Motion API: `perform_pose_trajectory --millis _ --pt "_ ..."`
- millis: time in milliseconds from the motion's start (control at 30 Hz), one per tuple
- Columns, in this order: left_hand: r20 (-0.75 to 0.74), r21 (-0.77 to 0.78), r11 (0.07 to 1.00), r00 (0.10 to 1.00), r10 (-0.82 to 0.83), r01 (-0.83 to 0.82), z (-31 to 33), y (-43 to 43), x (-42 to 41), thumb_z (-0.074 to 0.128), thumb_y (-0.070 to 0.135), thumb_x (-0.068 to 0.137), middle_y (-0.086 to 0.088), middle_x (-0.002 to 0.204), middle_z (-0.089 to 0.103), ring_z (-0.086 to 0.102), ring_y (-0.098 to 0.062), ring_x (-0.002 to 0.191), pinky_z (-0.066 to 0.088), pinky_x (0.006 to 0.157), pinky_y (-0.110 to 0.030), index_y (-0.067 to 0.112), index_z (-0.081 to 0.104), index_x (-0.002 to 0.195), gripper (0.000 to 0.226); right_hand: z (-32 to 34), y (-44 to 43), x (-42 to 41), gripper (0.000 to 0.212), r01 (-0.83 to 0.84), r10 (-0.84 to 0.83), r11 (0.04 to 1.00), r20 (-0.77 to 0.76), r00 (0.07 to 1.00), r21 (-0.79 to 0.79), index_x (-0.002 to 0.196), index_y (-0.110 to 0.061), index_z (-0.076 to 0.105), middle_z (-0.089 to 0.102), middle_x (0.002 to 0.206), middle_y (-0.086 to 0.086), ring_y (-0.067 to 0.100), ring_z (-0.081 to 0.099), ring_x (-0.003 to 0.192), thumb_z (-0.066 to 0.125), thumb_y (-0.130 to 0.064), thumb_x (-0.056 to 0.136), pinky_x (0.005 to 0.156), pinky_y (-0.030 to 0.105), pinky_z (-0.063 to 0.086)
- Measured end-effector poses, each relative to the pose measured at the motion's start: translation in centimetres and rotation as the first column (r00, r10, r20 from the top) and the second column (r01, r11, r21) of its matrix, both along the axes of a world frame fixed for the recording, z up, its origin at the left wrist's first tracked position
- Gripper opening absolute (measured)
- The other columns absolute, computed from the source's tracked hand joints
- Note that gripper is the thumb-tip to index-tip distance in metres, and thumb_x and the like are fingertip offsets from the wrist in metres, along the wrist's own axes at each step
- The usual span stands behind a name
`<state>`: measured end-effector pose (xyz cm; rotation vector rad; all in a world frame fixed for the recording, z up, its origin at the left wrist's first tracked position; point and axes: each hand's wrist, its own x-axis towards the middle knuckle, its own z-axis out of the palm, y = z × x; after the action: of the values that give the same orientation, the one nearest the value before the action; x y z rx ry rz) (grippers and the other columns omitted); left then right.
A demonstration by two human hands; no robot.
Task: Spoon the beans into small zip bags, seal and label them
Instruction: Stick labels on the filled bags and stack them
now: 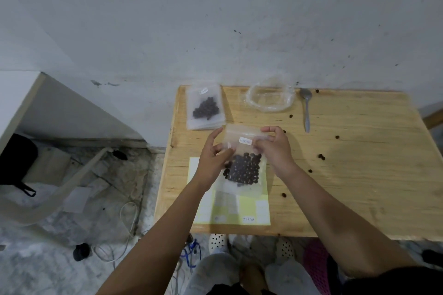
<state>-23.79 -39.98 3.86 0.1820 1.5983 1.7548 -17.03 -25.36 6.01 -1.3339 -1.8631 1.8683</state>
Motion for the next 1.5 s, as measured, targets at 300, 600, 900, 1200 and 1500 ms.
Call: perform_pose_trajectory --millis 300,600,900,1200,1500 --pt "-0.096 -0.030 0.999 0.995 -0.029 0.026 0.5 0.6 0.2 0.060 0.004 0.089 -0.012 0.092 0.059 0.063 -0.020 0.075 0.053 0.064 -0.029 0.027 0.046 0.131 0.050 -0.3 -0.3 0.6 0.018 -0.176 0.198 0.950 -0.060 0.978 0.257 0.092 -0.014 0.070 0.066 0.096 -0.009 -0.005 0.055 0.089 0.075 -0.011 0.075 0.073 0.008 0.043" --pt "-0.013 0.064 0.998 1.000 0.004 -0.003 0.4 1.3 0.0 0.058 -0.005 0.086 -0.008 0.076 0.063 0.065 -0.018 0.076 0.056 0.076 -0.028 0.021 0.066 0.108 0.035 -0.3 -0.2 1.2 0.023 -0.219 0.264 0.915 -0.091 0.960 0.338 0.090 -0.014 0.071 0.066 0.089 -0.015 -0.018 0.054 0.082 0.081 -0.014 0.069 0.070 -0.002 0.037" --pt "-0.002 0.055 0.998 1.000 -0.016 0.016 0.3 1.6 0.0 0.062 -0.003 0.084 -0.011 0.095 0.068 0.067 -0.015 0.083 0.054 0.075 -0.023 0.019 0.064 0.112 0.035 -0.4 0.2 1.5 0.014 -0.151 0.182 0.959 -0.113 0.977 0.241 0.074 -0.021 0.072 0.071 0.084 -0.004 0.013 0.067 0.088 0.081 -0.014 0.069 0.086 0.027 0.051" --pt "-0.078 -0.015 1.000 0.997 0.012 -0.013 0.3 2.7 0.1 0.062 -0.007 0.083 -0.001 0.090 0.060 0.060 -0.002 0.063 0.050 0.065 -0.015 0.007 0.061 0.115 0.035 0.4 0.7 1.2 0.009 -0.232 0.232 0.970 0.000 0.973 0.073 0.087 -0.011 0.069 0.067 0.083 -0.004 0.003 0.060 0.078 0.070 -0.017 0.081 0.064 0.010 0.042" --pt "-0.129 -0.068 0.997 0.991 -0.043 0.035 -0.2 2.7 -0.4 0.060 -0.008 0.083 -0.015 0.120 0.062 0.068 -0.026 0.091 0.053 0.074 -0.021 0.021 0.063 0.109 0.039 0.7 1.6 1.1 0.009 -0.239 0.237 0.971 0.063 0.969 0.029 0.075 -0.015 0.069 0.067 0.083 -0.002 0.015 0.062 0.087 0.066 -0.015 0.083 0.082 0.027 0.046"
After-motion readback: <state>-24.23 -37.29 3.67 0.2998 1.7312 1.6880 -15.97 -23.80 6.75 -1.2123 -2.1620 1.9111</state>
